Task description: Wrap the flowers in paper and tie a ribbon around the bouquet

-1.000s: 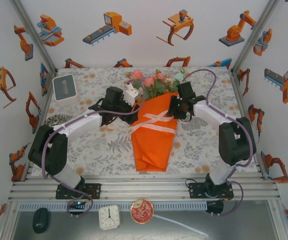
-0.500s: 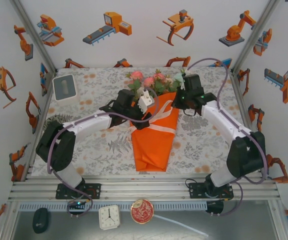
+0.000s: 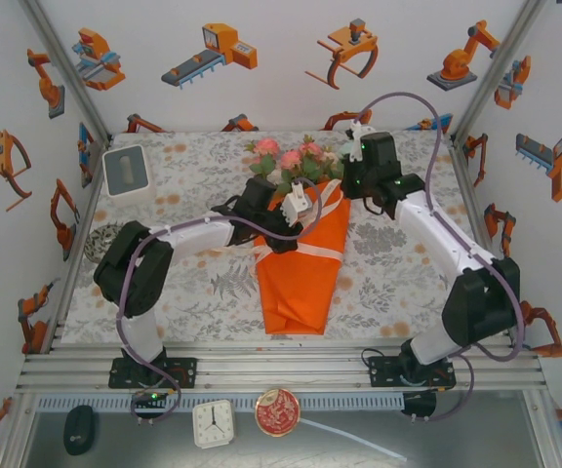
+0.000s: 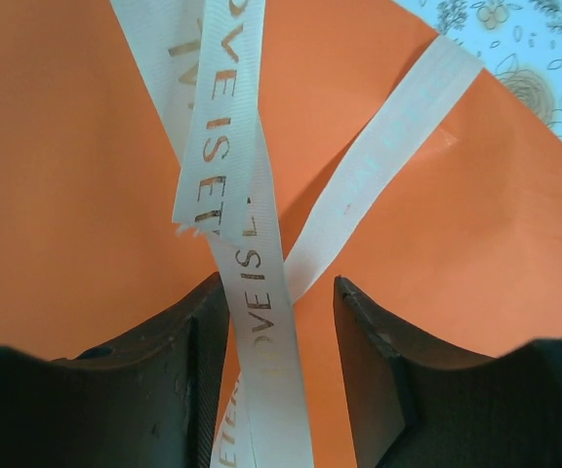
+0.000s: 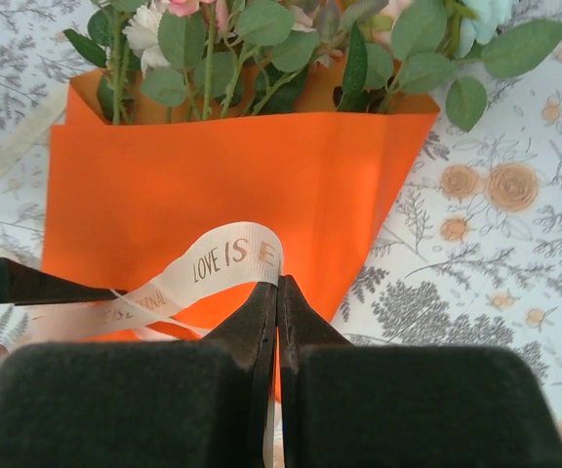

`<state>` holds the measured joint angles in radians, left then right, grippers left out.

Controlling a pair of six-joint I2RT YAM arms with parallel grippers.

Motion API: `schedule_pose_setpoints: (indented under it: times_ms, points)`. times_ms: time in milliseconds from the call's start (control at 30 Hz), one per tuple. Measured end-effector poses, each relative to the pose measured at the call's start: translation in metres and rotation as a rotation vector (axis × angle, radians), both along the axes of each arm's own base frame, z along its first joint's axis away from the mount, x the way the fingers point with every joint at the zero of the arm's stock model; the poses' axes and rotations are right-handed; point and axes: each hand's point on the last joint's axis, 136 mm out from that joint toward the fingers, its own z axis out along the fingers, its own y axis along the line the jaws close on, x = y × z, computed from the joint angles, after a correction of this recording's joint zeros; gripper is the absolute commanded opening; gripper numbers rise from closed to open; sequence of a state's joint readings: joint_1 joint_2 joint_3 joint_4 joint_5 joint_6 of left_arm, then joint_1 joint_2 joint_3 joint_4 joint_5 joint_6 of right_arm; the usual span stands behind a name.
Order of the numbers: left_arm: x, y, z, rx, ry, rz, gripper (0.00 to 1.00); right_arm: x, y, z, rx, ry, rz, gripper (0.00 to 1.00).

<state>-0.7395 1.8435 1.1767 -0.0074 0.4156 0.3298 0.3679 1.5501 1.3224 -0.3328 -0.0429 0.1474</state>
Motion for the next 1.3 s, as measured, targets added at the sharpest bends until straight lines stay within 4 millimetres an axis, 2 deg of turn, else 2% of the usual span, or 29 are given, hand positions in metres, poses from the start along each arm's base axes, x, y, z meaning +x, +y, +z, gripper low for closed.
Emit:
schedule_pose_setpoints:
  times_ms: [100,233,433,533,667,833,967,1067,1133,1200,1300]
  points:
    - [0.011,0.004,-0.004,0.03,-0.037,0.048,0.47,0.008,0.003,0.003,-0.067,-0.034,0.055,0.0]
    - [0.025,0.016,-0.002,0.043,-0.12,0.127,0.45,0.007,0.004,0.006,-0.176,-0.072,0.146,0.0]
    - [0.047,0.039,0.005,0.04,-0.17,0.24,0.45,-0.007,-0.002,-0.012,-0.326,-0.039,0.266,0.0]
    - [0.058,0.047,0.009,0.035,-0.184,0.291,0.45,-0.011,0.001,-0.014,-0.34,-0.025,0.309,0.0]
    - [0.062,0.048,0.012,0.014,-0.185,0.323,0.49,-0.011,0.009,-0.012,-0.301,-0.023,0.328,0.0]
    - [0.043,0.05,0.023,-0.062,-0.158,0.3,0.55,0.001,0.033,-0.003,-0.092,0.011,0.252,0.0]
    - [0.022,0.046,0.061,-0.16,-0.17,0.256,0.55,0.025,0.044,-0.006,0.032,0.051,0.146,0.0]
    - [0.004,0.033,0.094,-0.237,-0.208,0.195,0.55,0.041,0.05,-0.015,0.063,0.076,0.109,0.0]
    - [-0.01,0.022,0.107,-0.277,-0.211,0.136,0.53,0.05,0.053,-0.021,0.066,0.085,0.101,0.0]
    - [-0.017,0.006,0.11,-0.292,-0.189,0.074,0.52,0.056,0.055,-0.026,0.06,0.09,0.099,0.0]
    - [-0.011,-0.015,0.098,-0.279,-0.158,0.018,0.51,0.064,0.054,-0.028,0.038,0.079,0.094,0.0]
